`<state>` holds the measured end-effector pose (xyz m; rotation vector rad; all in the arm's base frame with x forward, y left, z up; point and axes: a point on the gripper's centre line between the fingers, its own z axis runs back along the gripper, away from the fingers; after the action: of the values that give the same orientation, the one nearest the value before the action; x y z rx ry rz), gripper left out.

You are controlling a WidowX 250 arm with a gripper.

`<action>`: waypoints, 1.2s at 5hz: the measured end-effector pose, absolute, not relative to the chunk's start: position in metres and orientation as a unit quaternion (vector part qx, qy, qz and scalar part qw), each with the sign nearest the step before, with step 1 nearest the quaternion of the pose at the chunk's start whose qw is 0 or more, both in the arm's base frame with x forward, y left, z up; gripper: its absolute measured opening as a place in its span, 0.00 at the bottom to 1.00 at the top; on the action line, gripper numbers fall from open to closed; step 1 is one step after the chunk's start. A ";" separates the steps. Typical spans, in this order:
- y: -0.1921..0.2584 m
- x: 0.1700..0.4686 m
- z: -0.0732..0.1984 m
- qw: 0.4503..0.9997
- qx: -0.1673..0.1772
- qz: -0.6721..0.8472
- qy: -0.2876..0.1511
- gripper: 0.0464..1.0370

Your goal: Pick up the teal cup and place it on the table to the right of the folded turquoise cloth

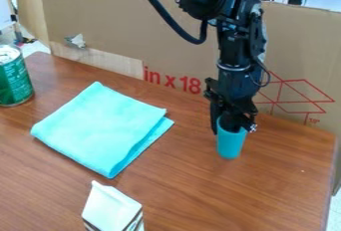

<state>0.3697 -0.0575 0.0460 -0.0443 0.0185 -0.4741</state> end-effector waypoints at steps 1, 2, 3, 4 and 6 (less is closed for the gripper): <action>-0.055 0.364 0.046 0.972 -0.032 -0.230 0.026 0.63; -0.040 0.363 0.071 0.978 -0.050 -0.203 -0.002 0.91; -0.027 0.335 0.099 0.980 -0.045 -0.192 -0.019 0.97; -0.024 0.294 0.128 0.979 -0.041 -0.196 -0.042 0.96; -0.023 0.229 0.142 0.986 -0.046 -0.159 -0.019 0.96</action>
<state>0.2293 -0.0228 0.1425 -0.0934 -0.0381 -0.3189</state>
